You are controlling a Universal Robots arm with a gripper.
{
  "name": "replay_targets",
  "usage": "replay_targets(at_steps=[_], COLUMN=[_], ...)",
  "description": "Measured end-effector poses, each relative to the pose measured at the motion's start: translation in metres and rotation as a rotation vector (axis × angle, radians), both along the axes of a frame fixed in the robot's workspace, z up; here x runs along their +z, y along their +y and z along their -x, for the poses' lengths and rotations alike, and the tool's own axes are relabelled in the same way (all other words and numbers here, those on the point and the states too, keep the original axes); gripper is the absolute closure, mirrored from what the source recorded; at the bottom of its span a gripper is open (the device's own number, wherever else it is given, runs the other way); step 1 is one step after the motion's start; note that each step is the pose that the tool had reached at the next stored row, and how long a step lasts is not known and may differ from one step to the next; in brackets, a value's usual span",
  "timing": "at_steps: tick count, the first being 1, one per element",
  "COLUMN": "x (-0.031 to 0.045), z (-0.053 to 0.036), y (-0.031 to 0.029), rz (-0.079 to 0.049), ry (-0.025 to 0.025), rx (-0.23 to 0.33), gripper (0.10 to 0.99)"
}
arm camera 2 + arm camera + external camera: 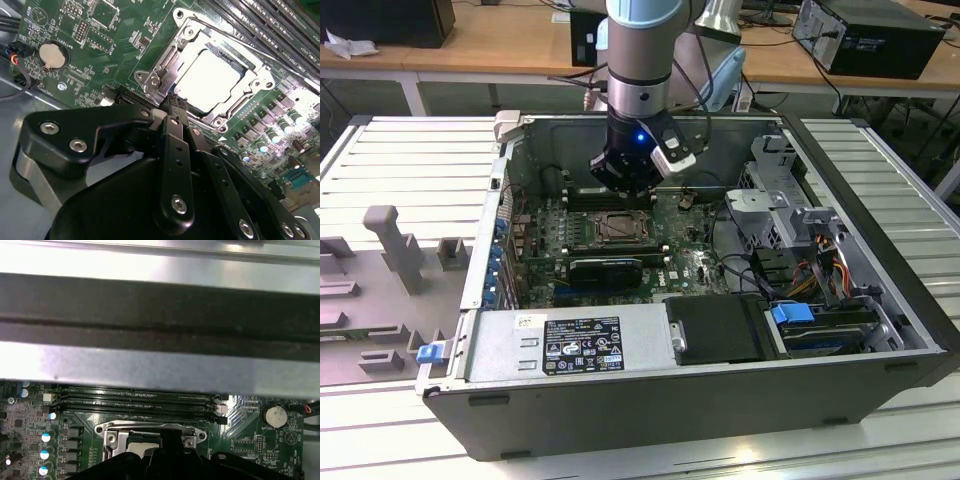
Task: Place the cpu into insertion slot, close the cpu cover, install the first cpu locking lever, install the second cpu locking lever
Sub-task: 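Install the second cpu locking lever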
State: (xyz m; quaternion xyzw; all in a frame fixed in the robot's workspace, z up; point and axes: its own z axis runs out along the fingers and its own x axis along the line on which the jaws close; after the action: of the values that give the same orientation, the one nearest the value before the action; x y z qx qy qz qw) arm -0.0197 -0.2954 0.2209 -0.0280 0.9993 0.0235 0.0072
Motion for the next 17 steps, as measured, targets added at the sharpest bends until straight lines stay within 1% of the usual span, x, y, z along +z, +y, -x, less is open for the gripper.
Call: replay_targets(at_steps=[2,3,4,5,7,8,10,11,12,13,14,16,17], x=[0.0023,0.0058,0.0141,0.0209,0.0221,0.022,0.0219,0.0215,0.0207,0.0198,0.0192,0.0191,0.0188], z=[0.0,0.0,0.0,-0.0001,-0.0001,0.0,0.0,0.0,0.0,-0.0001,0.0,0.0,0.0], y=[-0.0002,-0.0004,-0.0005,-0.0005,-0.0011,-0.012,-0.0211,-0.0283,-0.0338,-0.0384,-0.0442,-0.051,-0.0586], rz=[0.0,0.0,0.0,0.0,0.0,0.0,0.0,0.0,0.0,-0.008,-0.021,-0.029,-0.036], ry=[-0.0001,-0.0002,-0.0001,-0.0002,-0.0002,0.0002,0.0014,0.0078,0.0333,0.0392,0.0392,0.0393,0.0393], rx=[-0.002,-0.004,-0.006,-0.006,-0.006,-0.006,-0.006,-0.006,-0.007,-0.007,-0.007,-0.006,-0.006], gripper=[0.98,0.98,0.98,0.98,0.98,0.98,0.98,0.98,0.98,0.98,0.98,0.98,0.98])
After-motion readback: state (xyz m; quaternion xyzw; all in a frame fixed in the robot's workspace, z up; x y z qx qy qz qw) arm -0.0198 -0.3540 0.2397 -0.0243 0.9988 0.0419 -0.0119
